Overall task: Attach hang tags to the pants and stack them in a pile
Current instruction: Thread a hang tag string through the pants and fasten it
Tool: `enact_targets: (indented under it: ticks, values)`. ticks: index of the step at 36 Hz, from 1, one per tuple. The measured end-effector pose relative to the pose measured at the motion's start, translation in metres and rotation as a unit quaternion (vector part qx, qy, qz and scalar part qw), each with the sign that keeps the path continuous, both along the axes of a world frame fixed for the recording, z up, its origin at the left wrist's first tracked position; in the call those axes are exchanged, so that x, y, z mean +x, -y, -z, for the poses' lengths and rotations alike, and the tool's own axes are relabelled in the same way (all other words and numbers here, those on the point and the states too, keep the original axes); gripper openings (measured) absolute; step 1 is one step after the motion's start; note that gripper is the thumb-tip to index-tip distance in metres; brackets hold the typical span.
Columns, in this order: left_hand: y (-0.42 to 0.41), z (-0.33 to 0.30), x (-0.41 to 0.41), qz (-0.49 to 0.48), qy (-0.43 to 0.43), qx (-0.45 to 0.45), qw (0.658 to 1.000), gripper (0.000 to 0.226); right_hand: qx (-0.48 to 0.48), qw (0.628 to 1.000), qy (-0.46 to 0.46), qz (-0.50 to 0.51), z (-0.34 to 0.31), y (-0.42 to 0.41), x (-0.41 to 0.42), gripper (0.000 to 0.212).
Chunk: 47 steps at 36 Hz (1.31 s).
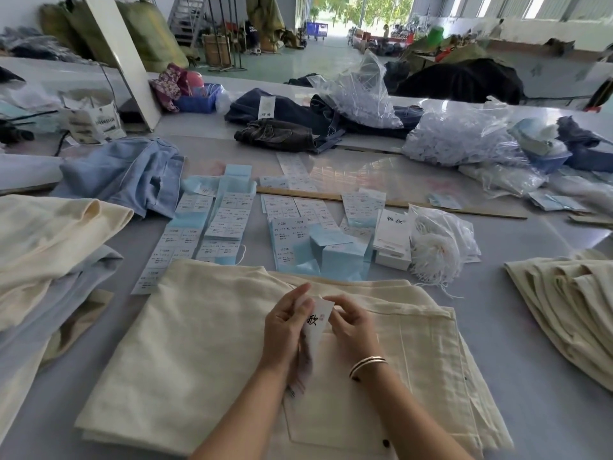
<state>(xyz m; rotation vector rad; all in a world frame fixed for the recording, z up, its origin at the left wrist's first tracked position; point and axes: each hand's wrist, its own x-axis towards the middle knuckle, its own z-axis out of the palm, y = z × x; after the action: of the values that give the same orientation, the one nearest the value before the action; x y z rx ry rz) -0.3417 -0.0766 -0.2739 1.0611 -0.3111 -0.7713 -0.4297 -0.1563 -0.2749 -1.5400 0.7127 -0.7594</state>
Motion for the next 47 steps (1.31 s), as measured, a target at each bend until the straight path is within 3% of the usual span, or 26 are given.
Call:
enact_targets:
  ticks: [6, 11, 20, 23, 28, 33, 38, 42, 45, 47]
  values:
    - [0.003, 0.0, 0.001, -0.018, -0.018, -0.001, 1.0, 0.012, -0.021, 1.0, 0.002, -0.005, -0.002, -0.001, 0.002, 0.029]
    - [0.003, 0.001, 0.002, 0.002, -0.021, -0.005, 1.0, 0.033, -0.018, 0.999, 0.005, -0.033, -0.004, -0.002, -0.001, 0.028]
    - [0.002, -0.003, 0.001, 0.008, 0.014, 0.008, 1.0, 0.035, -0.019, 0.998, -0.004, -0.061, -0.004, -0.001, -0.002, 0.018]
    - [0.001, -0.003, 0.0, 0.011, 0.026, 0.004, 1.0, 0.036, -0.021, 0.998, -0.004, -0.055, -0.004, -0.002, -0.002, 0.025]
    - [0.001, -0.003, 0.0, 0.026, 0.034, 0.001, 0.999, 0.017, -0.002, 0.999, 0.023, -0.048, -0.007, -0.003, -0.001, 0.02]
    - [0.003, 0.0, 0.001, 0.031, 0.088, 0.013, 0.996, 0.014, -0.012, 0.998, 0.025, -0.056, -0.008, -0.002, -0.002, 0.02]
    - [0.006, 0.006, 0.005, -0.002, 0.123, 0.063, 0.99, 0.003, -0.032, 0.998, 0.009, -0.054, -0.006, -0.001, -0.001, 0.023]
    - [0.01, 0.008, 0.007, -0.025, 0.134, 0.115, 0.984, 0.009, -0.019, 0.999, -0.008, -0.03, -0.001, 0.001, -0.001, 0.011]
    - [0.014, 0.005, 0.008, -0.049, 0.138, 0.139, 0.979, 0.015, -0.007, 1.0, -0.003, 0.013, 0.001, 0.0, -0.004, 0.025]
    - [0.015, 0.0, 0.007, -0.052, 0.161, 0.163, 0.972, 0.007, 0.009, 0.999, 0.017, 0.047, 0.0, 0.0, -0.008, 0.032]
